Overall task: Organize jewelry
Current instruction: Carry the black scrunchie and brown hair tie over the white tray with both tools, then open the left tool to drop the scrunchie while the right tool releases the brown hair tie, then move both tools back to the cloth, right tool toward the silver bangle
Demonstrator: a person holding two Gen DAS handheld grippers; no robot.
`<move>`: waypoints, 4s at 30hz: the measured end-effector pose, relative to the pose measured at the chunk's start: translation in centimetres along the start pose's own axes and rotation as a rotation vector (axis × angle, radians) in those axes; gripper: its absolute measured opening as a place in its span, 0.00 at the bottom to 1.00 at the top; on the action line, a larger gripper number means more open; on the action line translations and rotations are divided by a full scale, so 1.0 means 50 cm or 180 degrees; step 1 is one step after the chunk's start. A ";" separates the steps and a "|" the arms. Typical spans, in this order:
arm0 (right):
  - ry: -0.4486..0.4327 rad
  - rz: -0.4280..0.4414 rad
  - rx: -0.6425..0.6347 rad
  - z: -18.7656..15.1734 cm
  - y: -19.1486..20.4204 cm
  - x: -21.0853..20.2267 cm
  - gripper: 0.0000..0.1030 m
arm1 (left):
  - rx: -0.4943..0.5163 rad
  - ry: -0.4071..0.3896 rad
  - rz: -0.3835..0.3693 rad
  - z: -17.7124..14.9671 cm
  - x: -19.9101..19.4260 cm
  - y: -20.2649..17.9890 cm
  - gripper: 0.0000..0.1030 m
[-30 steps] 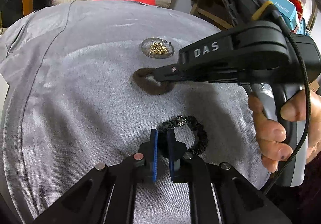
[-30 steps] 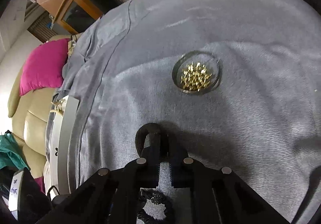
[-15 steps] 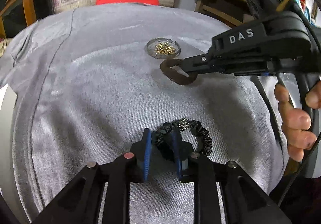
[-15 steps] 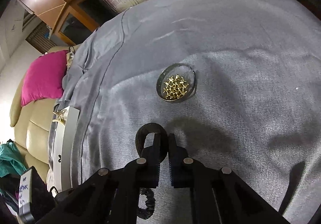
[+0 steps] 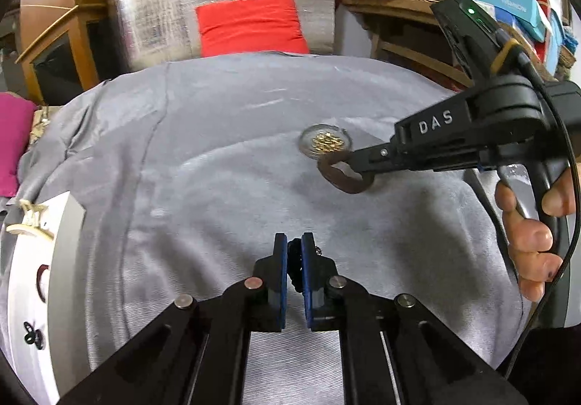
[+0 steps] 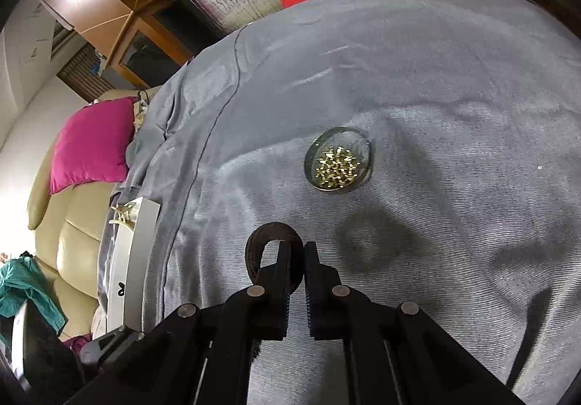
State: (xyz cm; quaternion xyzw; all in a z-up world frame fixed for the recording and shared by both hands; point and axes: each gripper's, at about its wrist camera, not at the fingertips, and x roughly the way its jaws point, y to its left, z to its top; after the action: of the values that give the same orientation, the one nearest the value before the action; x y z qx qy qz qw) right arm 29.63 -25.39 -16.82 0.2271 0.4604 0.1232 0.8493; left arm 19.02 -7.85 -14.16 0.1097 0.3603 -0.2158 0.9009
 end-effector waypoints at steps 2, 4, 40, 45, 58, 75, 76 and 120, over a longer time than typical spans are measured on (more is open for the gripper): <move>0.0004 0.0019 -0.0019 -0.001 0.008 0.004 0.08 | -0.0003 -0.0001 0.0086 0.002 -0.010 0.009 0.07; 0.0007 0.0033 -0.0036 -0.002 0.016 0.009 0.08 | -0.0019 -0.0008 0.0169 -0.004 -0.008 0.019 0.07; 0.0214 0.0430 -0.0276 -0.042 0.194 0.134 0.08 | -0.0655 -0.0221 0.0992 -0.061 -0.106 0.272 0.07; 0.0114 0.0576 -0.0317 -0.056 0.235 0.120 0.08 | -0.0868 -0.0427 0.1001 -0.069 -0.165 0.311 0.07; -0.0014 0.0861 -0.0921 -0.108 0.466 0.097 0.08 | -0.1580 -0.0505 0.1515 -0.186 -0.278 0.520 0.07; 0.0490 0.0579 -0.1451 -0.155 0.698 0.336 0.08 | -0.1854 0.0011 0.1064 -0.260 -0.199 0.570 0.07; 0.0522 0.0516 -0.1486 -0.159 0.705 0.354 0.08 | -0.1870 0.0058 0.1043 -0.263 -0.191 0.572 0.07; 0.0140 0.0307 -0.0730 -0.050 0.369 0.116 0.23 | -0.1246 -0.0272 0.1354 -0.139 -0.160 0.410 0.63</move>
State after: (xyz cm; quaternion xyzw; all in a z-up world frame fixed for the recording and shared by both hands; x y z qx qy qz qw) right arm 30.67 -6.30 -13.00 0.1476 0.4502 0.2207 0.8525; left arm 19.24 15.20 -12.71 -0.0023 0.3258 0.0472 0.9443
